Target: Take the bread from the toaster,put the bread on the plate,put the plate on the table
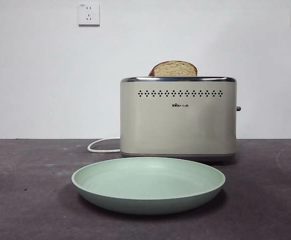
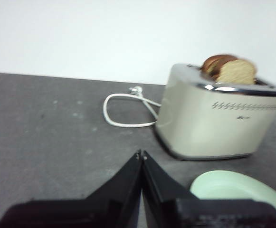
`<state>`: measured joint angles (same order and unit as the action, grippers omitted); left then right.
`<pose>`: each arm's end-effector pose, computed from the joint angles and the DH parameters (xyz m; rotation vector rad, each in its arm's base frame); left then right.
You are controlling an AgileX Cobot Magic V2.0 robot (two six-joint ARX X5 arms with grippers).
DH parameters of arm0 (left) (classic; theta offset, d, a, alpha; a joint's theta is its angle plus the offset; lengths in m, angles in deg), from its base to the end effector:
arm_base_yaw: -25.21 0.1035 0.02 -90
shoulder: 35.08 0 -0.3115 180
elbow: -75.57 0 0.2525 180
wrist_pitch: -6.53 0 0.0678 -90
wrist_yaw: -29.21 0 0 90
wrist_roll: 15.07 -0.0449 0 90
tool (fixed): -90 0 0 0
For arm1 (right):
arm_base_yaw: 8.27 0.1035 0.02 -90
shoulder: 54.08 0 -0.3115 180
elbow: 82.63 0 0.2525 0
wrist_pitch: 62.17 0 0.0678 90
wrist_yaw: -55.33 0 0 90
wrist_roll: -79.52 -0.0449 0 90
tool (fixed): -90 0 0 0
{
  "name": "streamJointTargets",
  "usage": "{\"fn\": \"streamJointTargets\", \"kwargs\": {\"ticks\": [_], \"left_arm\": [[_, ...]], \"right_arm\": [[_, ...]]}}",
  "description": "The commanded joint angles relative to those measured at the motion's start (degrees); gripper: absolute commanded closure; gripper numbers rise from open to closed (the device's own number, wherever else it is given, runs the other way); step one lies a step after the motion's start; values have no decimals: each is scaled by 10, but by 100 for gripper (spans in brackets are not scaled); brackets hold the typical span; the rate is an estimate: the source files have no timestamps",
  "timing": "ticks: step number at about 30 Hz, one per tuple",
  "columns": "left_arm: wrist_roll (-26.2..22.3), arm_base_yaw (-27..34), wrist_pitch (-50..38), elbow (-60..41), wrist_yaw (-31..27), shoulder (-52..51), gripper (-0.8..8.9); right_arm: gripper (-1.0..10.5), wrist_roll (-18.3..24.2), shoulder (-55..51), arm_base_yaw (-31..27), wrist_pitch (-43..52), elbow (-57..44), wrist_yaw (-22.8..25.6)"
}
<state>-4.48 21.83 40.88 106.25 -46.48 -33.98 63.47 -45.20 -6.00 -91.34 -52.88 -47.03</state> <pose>0.0383 -0.0134 0.2249 -0.1912 0.1115 -0.3000 0.0582 0.0119 0.2254 0.2909 0.1795 0.2330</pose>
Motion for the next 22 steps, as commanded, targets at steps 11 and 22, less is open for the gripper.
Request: {"fn": "streamJointTargets", "kwargs": {"ticks": [11,22], "left_arm": [[-2,1,130,182,116,106,820],[-19,1,238,279,192,185,820]], "right_arm": [[958,99,166,4,-205,262,-148],[958,160,247,21,-391,396,-191]]}}
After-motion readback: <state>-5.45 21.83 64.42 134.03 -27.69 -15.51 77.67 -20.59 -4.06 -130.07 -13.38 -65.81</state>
